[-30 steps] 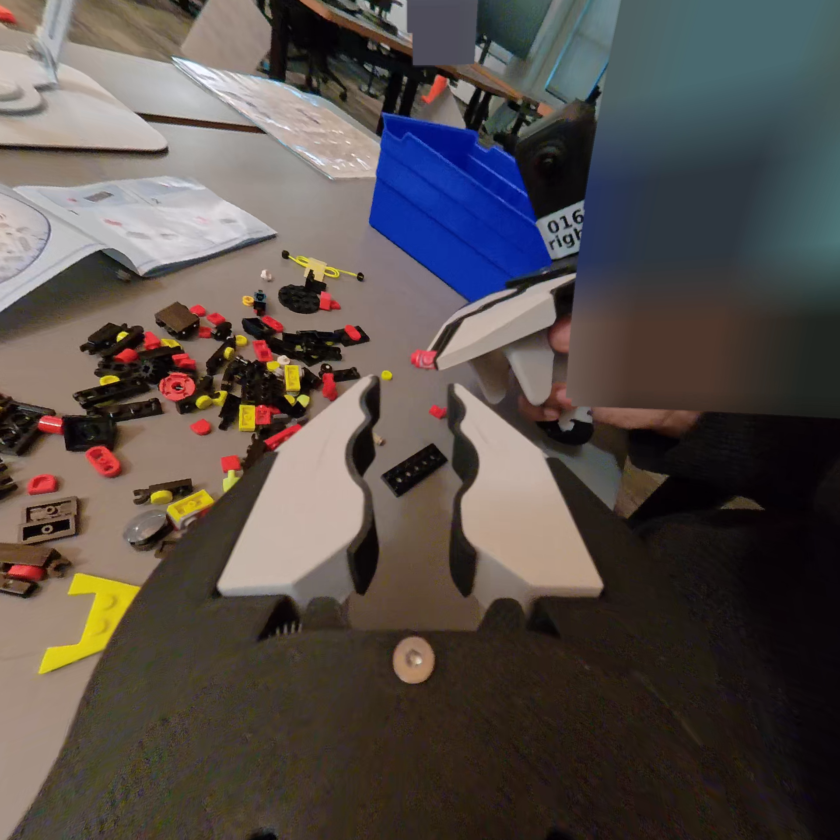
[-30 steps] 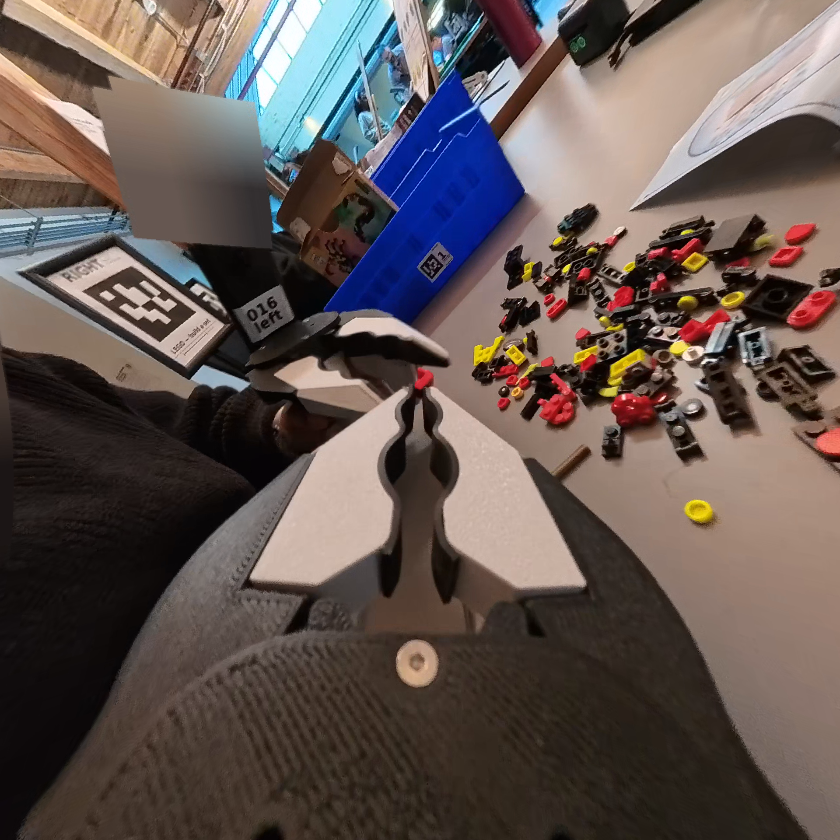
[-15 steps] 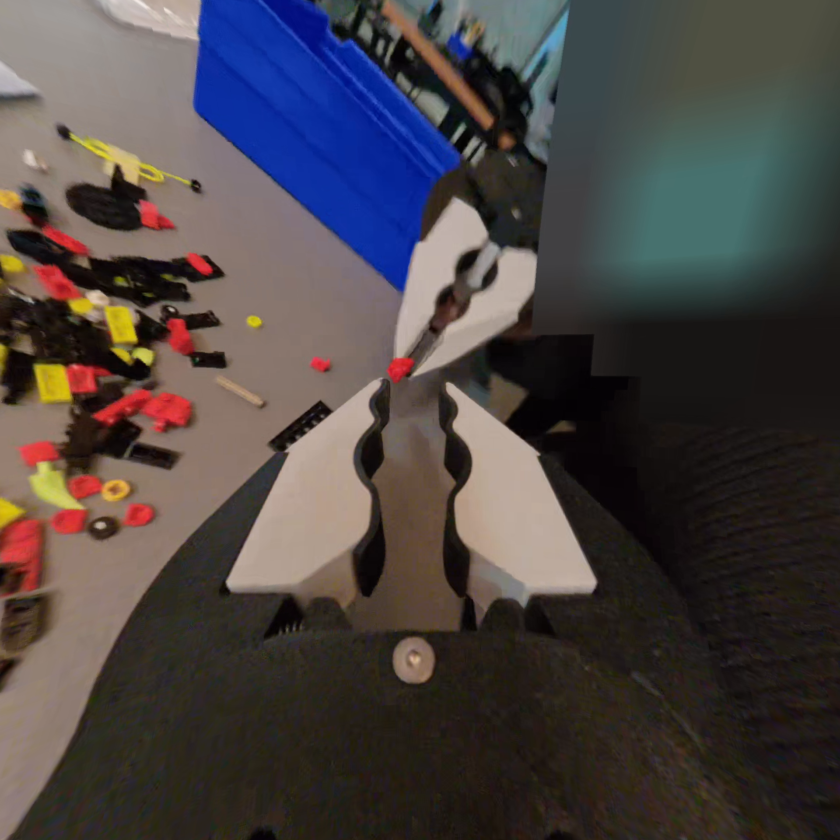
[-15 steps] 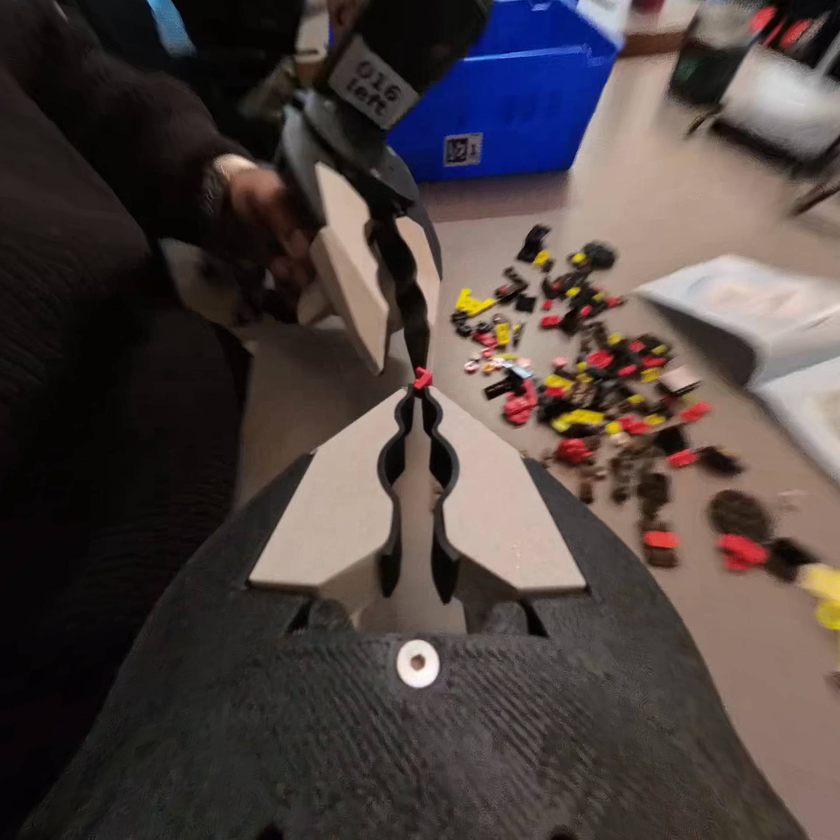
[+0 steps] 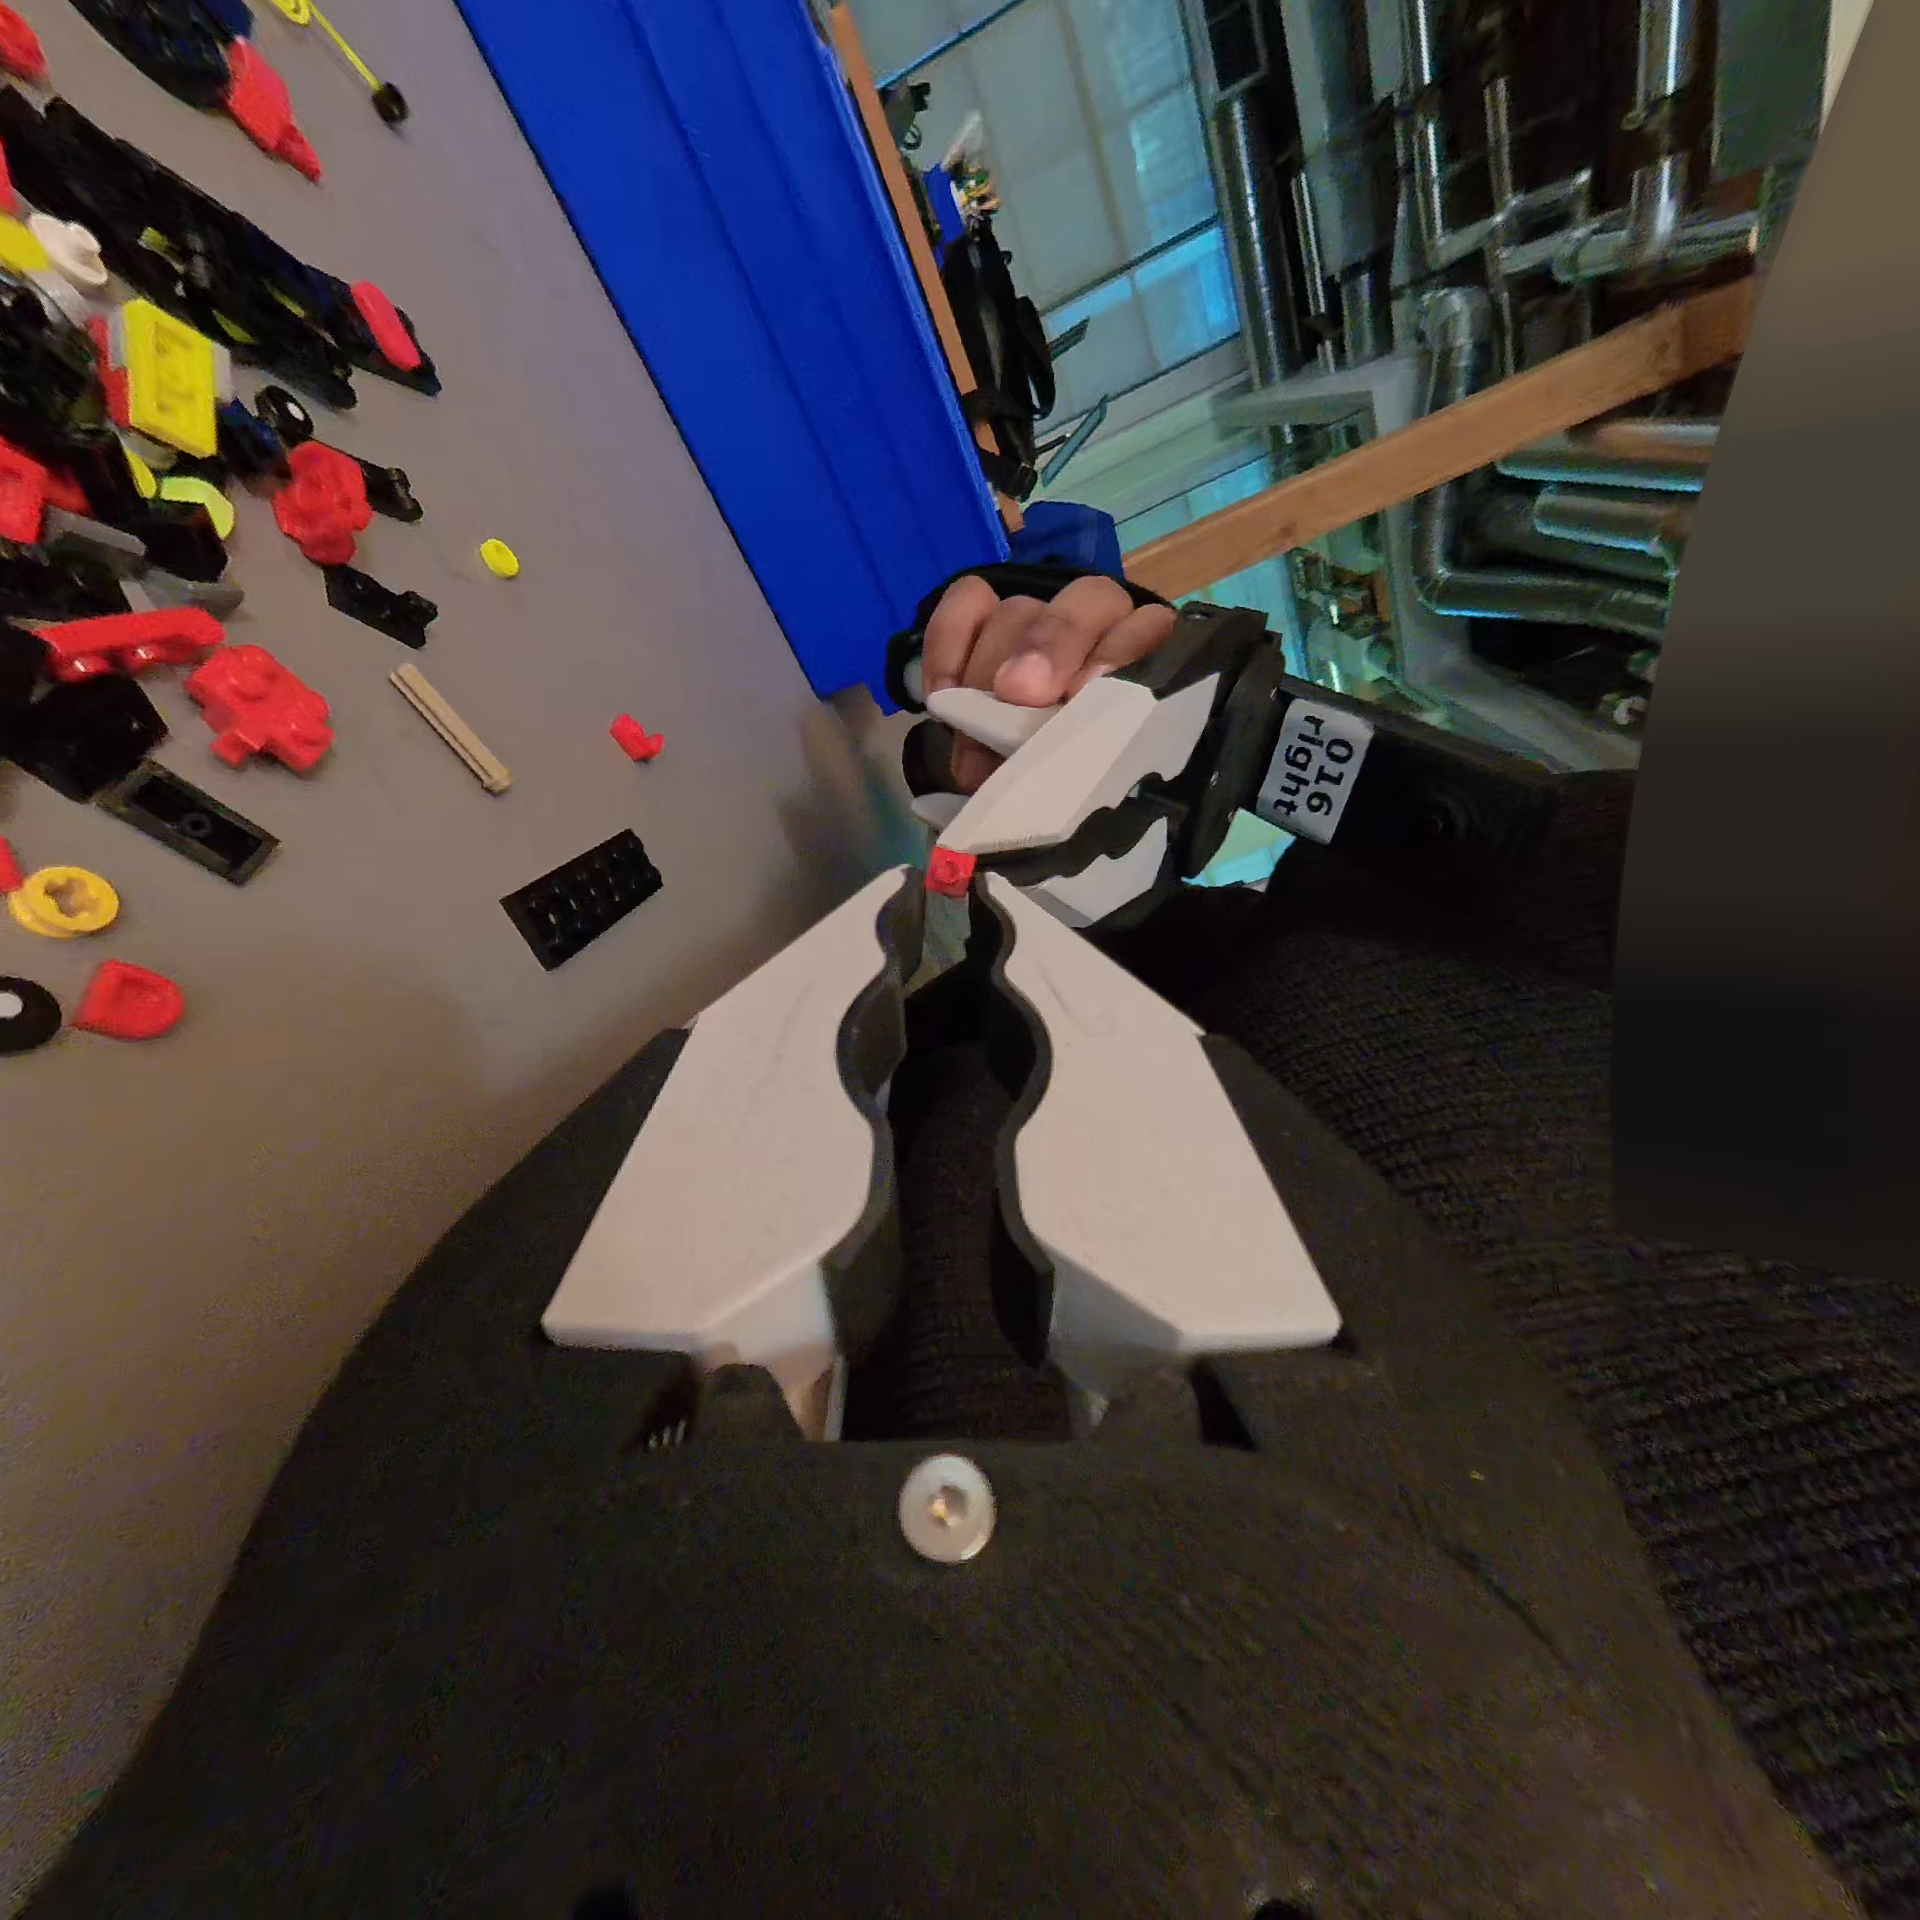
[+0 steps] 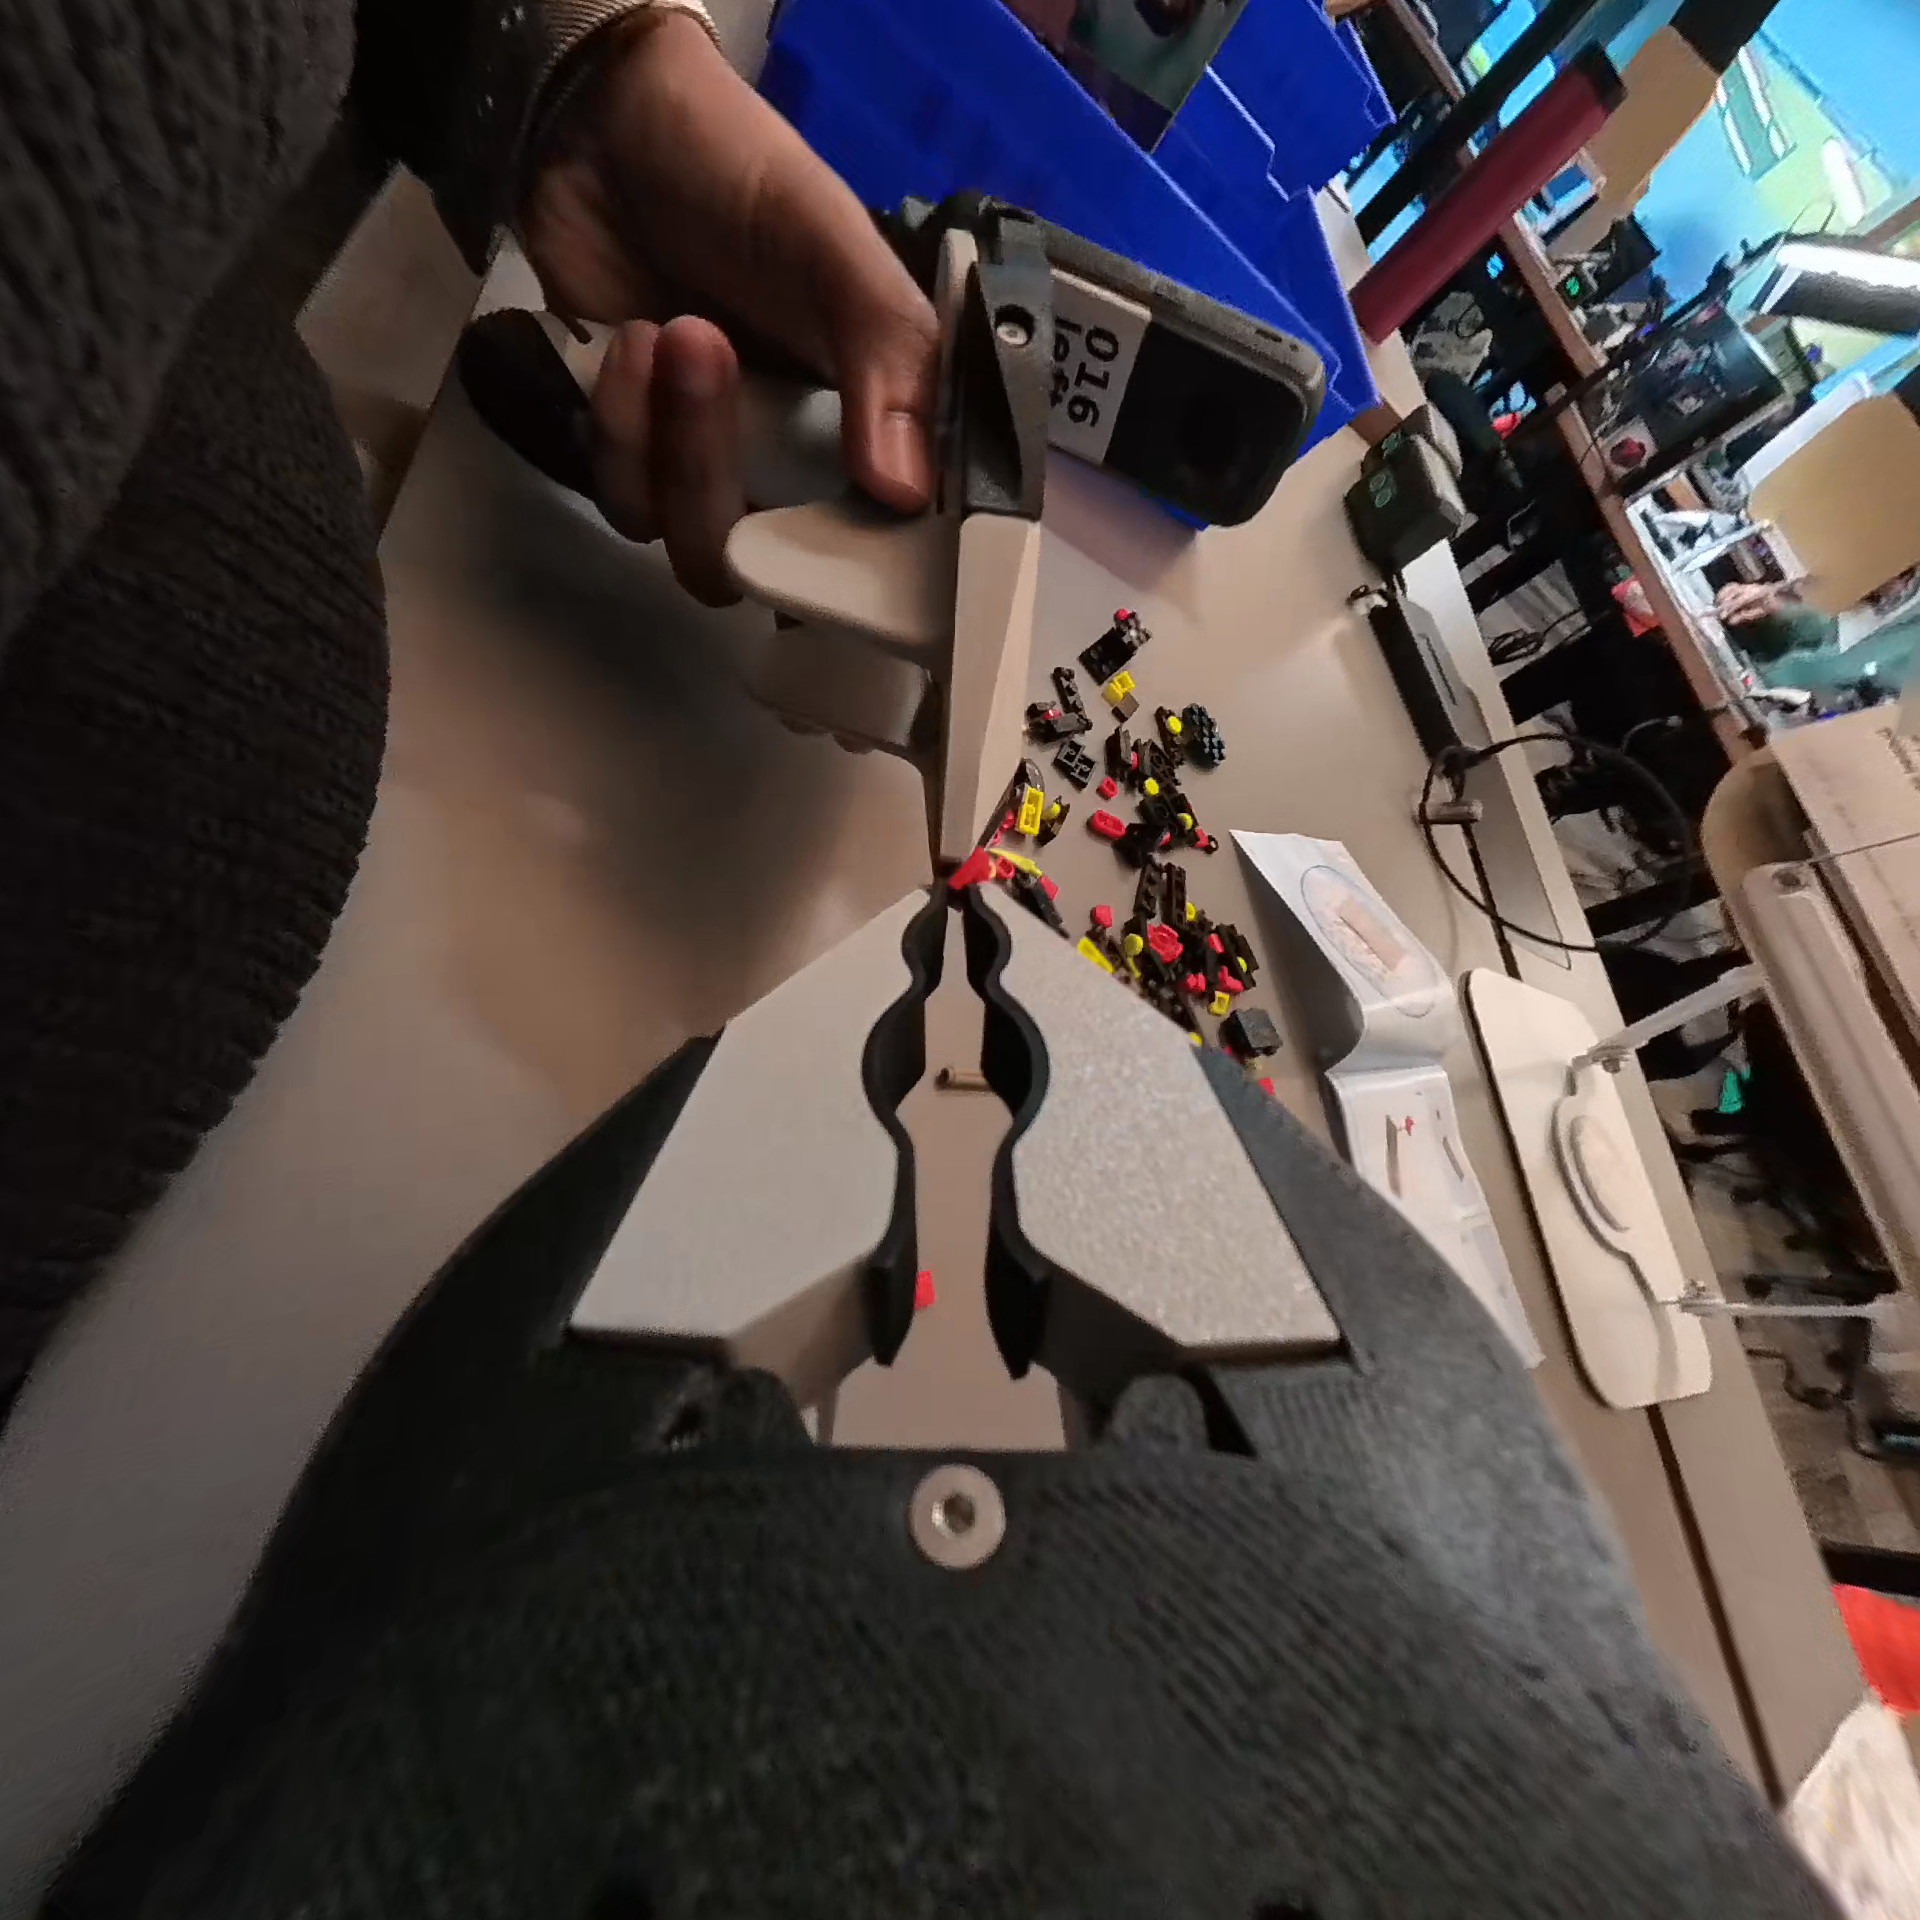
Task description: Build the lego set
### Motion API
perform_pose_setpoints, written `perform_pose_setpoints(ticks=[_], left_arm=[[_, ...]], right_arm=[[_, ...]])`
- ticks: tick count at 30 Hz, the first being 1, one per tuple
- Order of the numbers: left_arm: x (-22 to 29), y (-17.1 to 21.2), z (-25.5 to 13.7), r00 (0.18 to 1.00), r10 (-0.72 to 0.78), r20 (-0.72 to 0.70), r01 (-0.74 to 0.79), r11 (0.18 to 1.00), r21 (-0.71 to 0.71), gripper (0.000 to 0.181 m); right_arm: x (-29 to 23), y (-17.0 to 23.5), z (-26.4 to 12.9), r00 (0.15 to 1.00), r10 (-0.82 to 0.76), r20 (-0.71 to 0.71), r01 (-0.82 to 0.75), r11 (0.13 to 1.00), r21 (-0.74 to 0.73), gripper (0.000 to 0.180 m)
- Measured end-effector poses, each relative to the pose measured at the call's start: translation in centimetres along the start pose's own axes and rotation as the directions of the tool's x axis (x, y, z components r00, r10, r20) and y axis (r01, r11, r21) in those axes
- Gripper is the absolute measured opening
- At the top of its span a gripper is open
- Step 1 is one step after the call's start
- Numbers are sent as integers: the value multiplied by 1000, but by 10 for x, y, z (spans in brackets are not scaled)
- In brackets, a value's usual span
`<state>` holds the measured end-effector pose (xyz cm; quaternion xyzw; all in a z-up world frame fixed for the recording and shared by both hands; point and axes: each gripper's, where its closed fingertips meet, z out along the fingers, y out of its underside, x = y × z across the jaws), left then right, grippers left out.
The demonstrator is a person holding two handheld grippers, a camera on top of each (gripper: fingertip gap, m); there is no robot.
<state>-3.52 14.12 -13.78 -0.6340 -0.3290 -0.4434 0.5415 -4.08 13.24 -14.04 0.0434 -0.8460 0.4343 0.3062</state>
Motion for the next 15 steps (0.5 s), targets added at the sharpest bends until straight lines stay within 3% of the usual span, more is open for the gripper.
perform_pose_setpoints(ticks=[4,10,14,15], left_arm=[[2,2,0,1000,-23,-21,22,1000,-11,7],[1,5,0,1000,-11,-10,11,999,-31,7],[0,2,-2,1000,21,13,-21,1000,-14,6],[-1,-1,-3,1000,24,18,-24,1000,1,6]], right_arm=[[-3,-2,1,997,-75,11,74,997,36,1],[-6,-3,2,997,-64,30,63,997,51,1],[0,1,4,998,62,30,-64,996,60,24],[3,3,4,992,122,31,-124,990,66,38]])
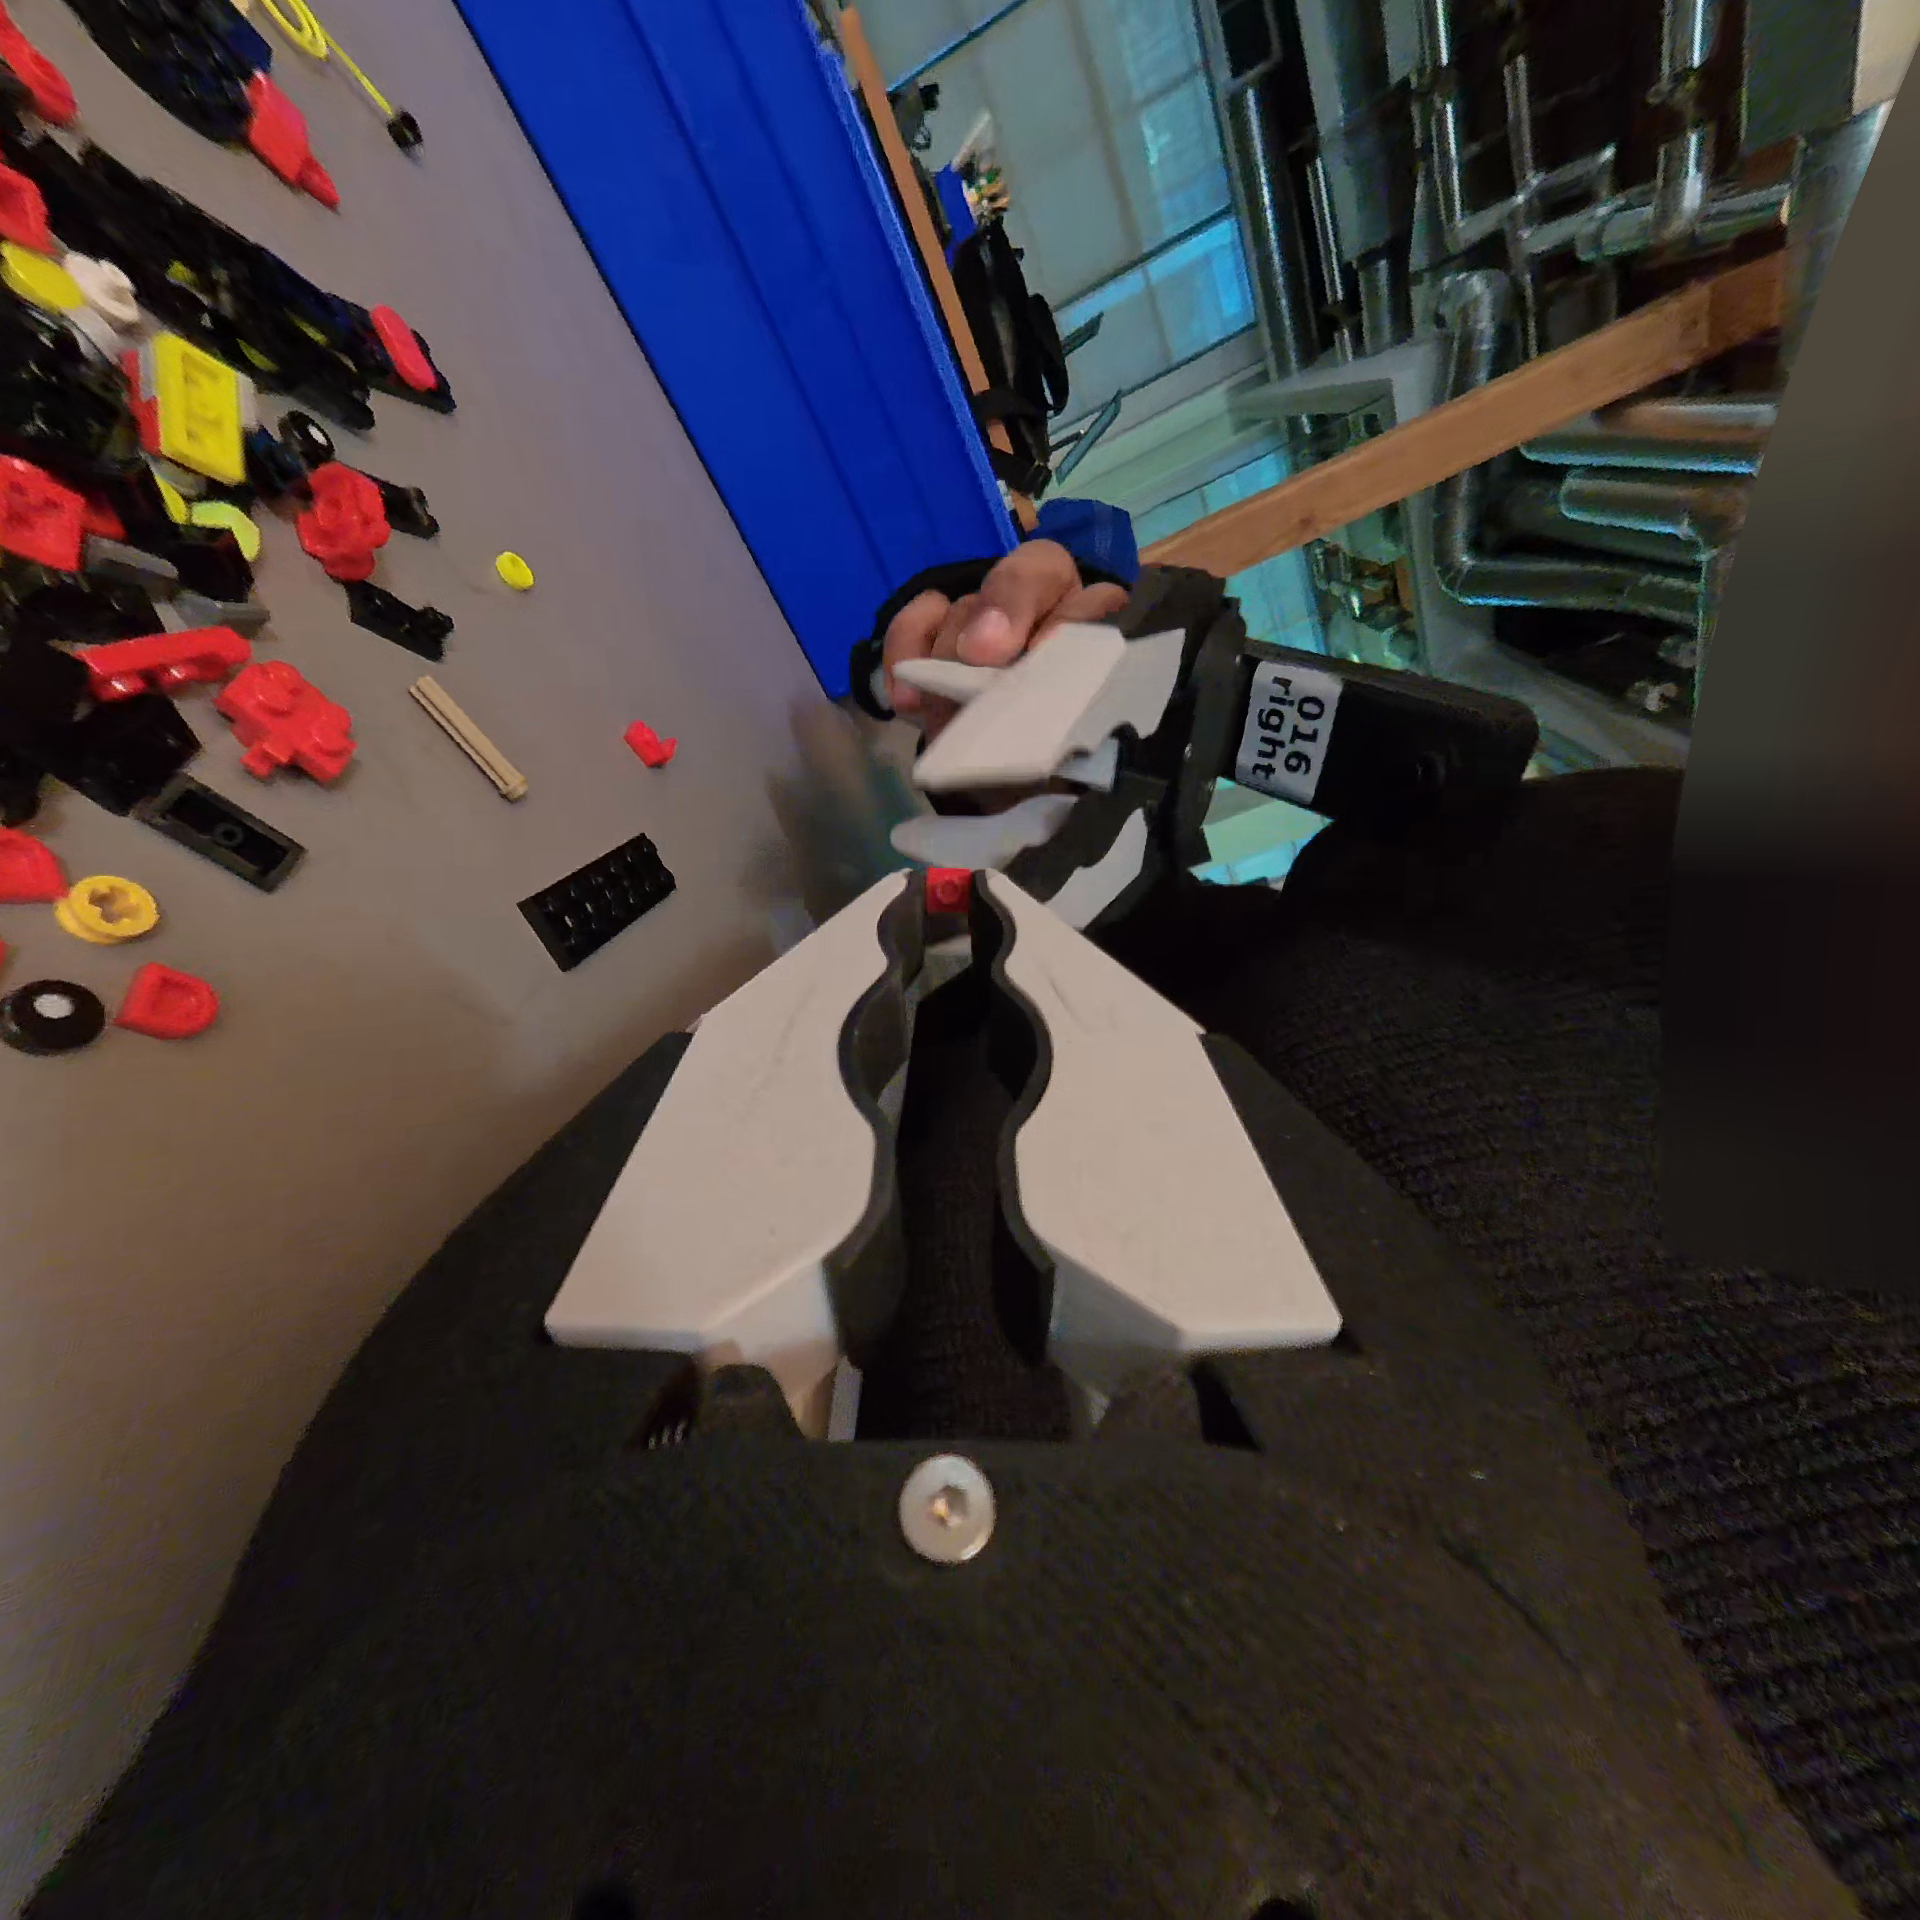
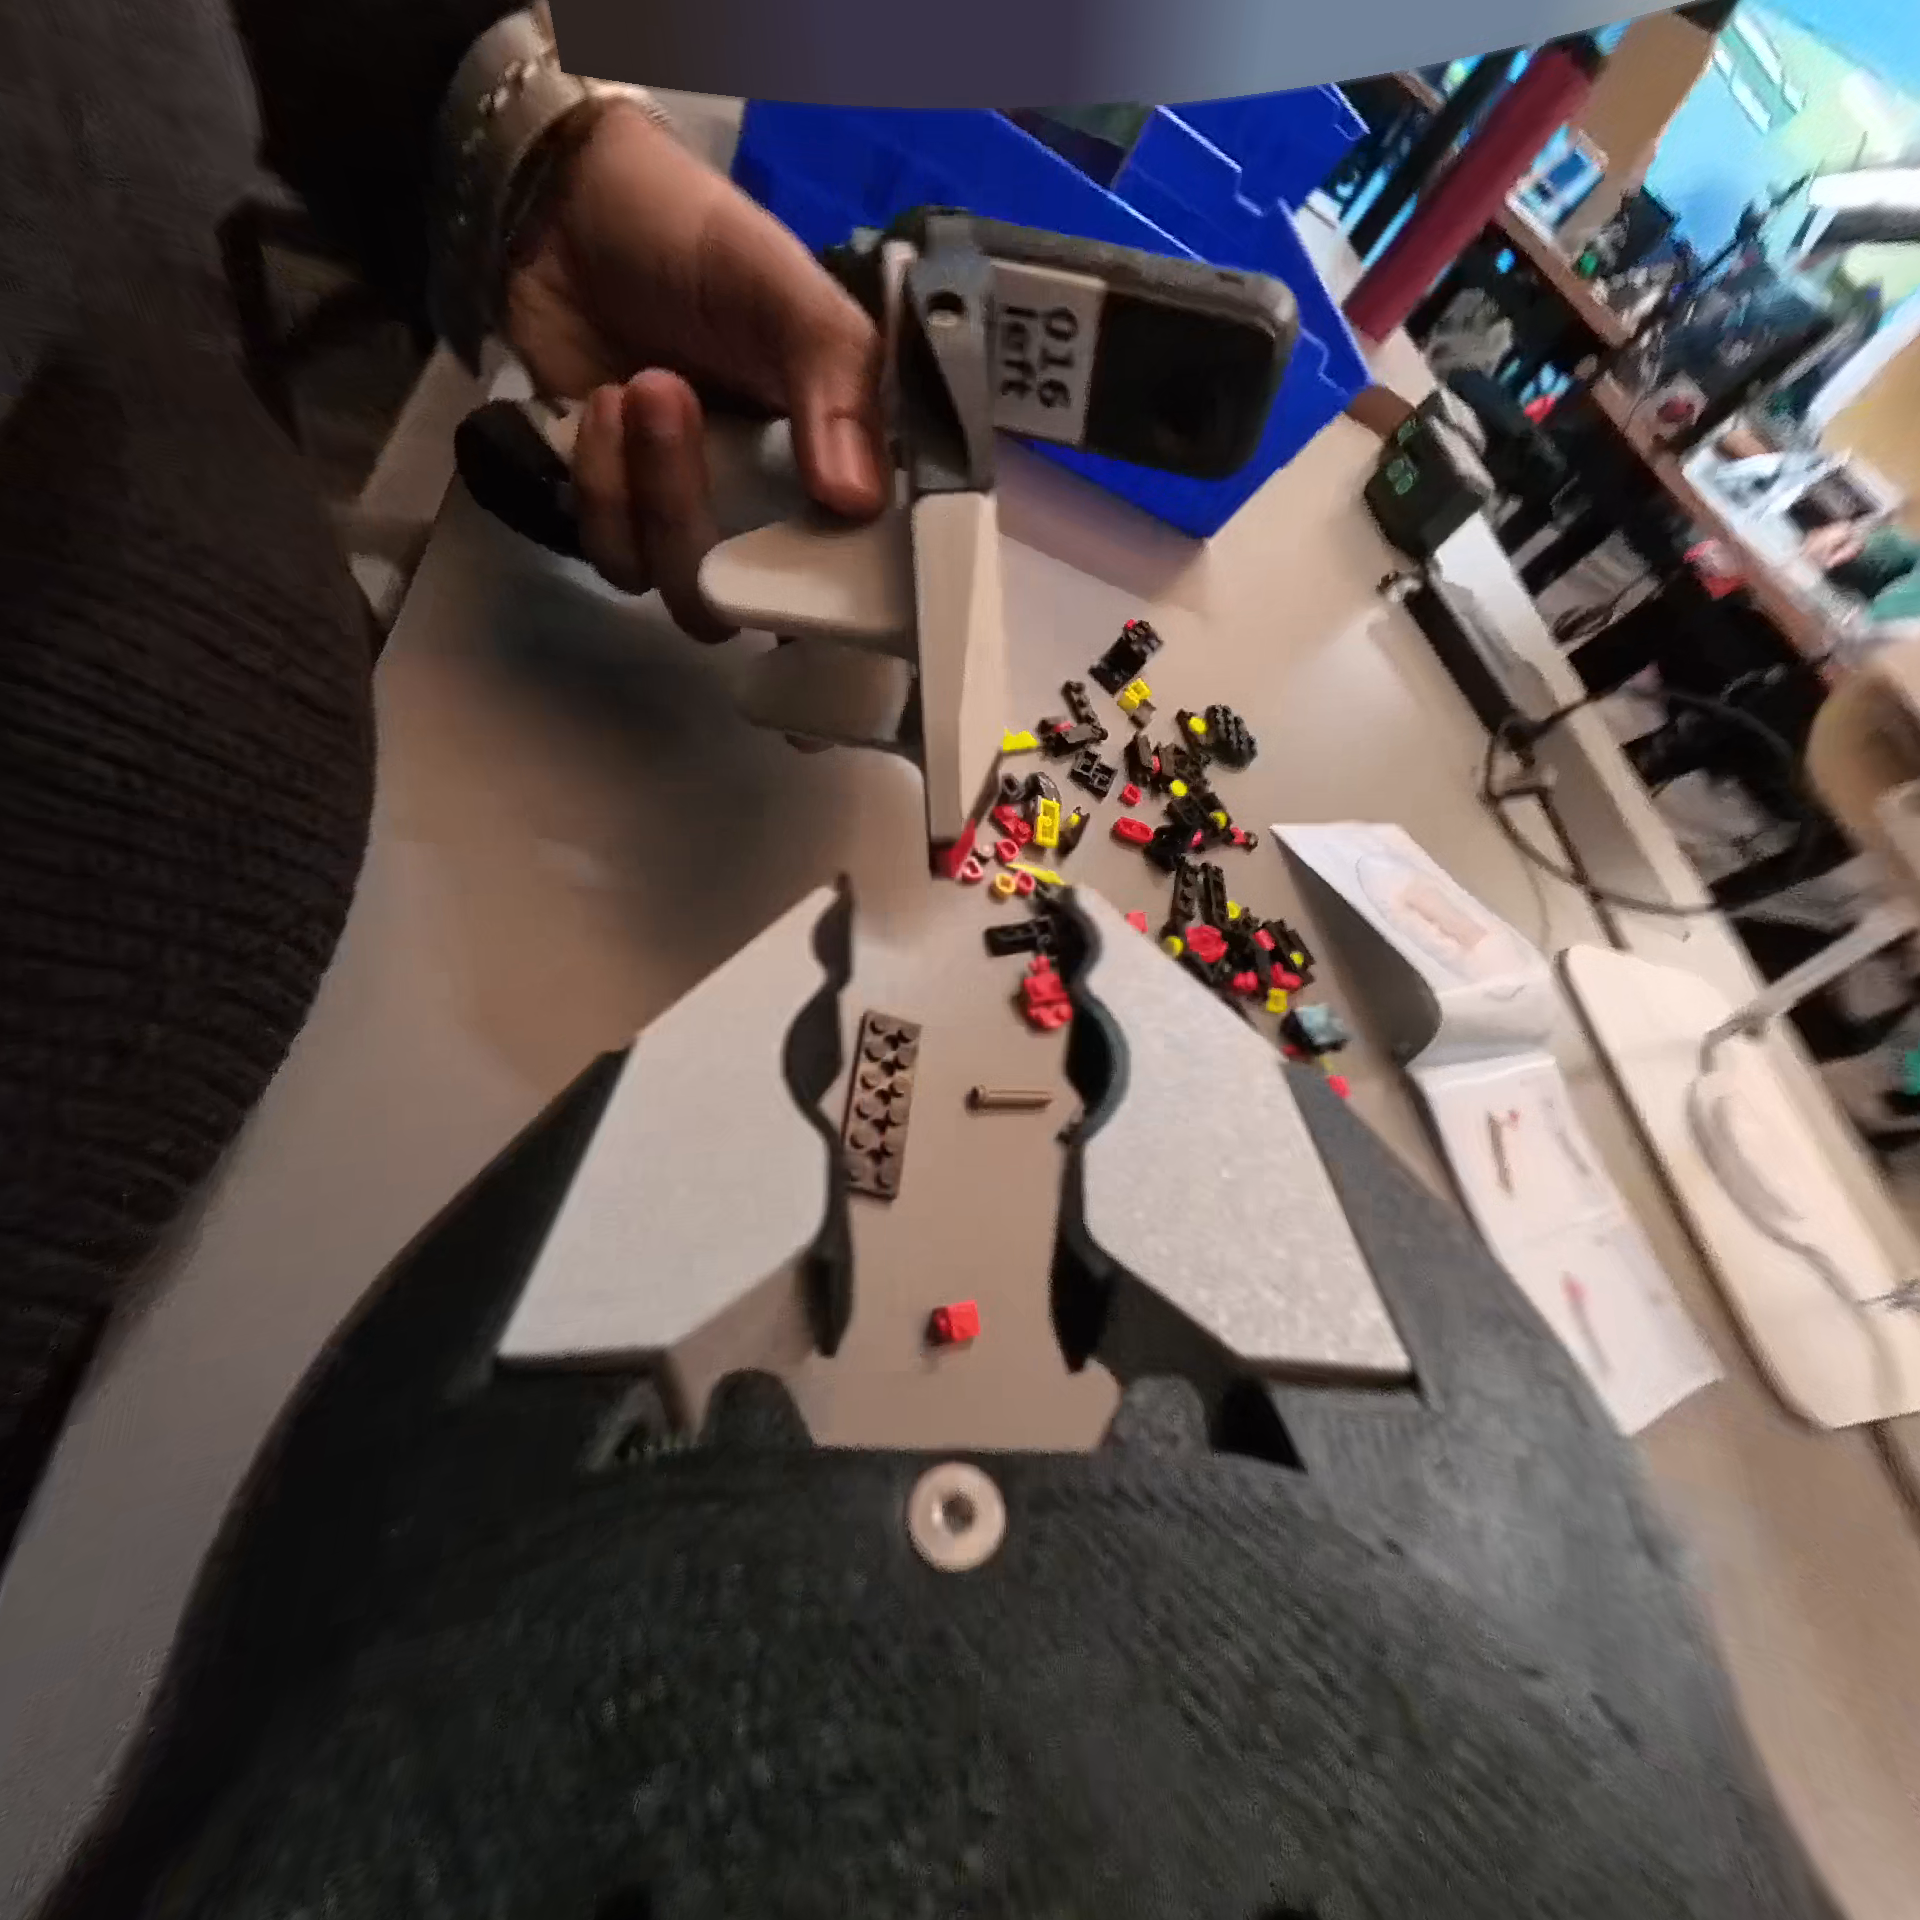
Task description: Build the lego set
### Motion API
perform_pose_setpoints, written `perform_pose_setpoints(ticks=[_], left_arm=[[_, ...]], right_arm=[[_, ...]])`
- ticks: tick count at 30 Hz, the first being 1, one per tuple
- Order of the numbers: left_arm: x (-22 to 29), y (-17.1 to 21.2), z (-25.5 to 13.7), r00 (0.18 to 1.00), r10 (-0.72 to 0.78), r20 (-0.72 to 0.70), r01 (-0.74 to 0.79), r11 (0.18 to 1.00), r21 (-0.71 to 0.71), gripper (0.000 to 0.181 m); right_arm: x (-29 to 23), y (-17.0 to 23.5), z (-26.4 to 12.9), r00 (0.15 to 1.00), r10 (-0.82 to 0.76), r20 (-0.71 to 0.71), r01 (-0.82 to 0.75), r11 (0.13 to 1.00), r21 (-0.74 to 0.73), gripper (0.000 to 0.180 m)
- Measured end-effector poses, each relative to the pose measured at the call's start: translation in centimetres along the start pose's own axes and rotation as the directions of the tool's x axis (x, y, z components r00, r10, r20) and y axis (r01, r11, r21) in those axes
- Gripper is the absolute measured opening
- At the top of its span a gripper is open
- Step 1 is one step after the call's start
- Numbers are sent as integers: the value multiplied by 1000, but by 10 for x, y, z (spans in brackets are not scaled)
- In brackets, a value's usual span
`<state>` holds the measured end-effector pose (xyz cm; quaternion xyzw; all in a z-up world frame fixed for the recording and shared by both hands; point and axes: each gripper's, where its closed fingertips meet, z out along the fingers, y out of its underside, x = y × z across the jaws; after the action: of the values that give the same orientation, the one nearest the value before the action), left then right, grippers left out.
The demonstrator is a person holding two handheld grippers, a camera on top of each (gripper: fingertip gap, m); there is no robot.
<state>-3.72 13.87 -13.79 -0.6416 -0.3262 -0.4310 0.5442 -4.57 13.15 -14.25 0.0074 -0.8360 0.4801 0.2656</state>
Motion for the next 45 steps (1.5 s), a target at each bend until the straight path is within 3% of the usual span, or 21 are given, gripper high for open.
perform_pose_setpoints(ticks=[3,6,8,13,19,27,31,36,39,45], left_arm=[[-5,-10,-7,999,18,39,-20,998,51,6],[-7,-19,-14,996,54,67,-60,994,95,6],[-4,-22,-16,994,78,70,-85,990,110,6],[3,-23,-16,990,125,58,-131,985,116,6],[3,-24,-16,989,133,62,-140,983,123,6],[-3,-24,-16,998,37,42,-42,990,133,6],[-5,-24,-16,999,-4,35,-1,990,142,6],[-19,-26,-20,994,-27,104,11,988,152,6],[-24,-22,-19,990,-39,132,20,990,140,7],[-21,-29,-22,993,-59,102,39,982,186,7]], right_arm=[[4,12,0,978,208,25,-207,978,-41,46],[-1,44,6,900,437,15,-422,877,-231,43],[-9,62,9,858,514,14,-481,812,-329,38],[-17,75,10,809,588,15,-537,749,-389,20],[-18,74,9,811,584,19,-531,750,-393,14],[26,19,-7,903,423,-71,-427,902,-63,13],[20,18,-3,931,359,-68,-363,928,-84,14],[4,51,5,942,332,-54,-334,900,-281,14],[11,33,4,956,283,-78,-293,933,-211,13],[20,26,-1,932,349,-97,-360,922,-139,13]])
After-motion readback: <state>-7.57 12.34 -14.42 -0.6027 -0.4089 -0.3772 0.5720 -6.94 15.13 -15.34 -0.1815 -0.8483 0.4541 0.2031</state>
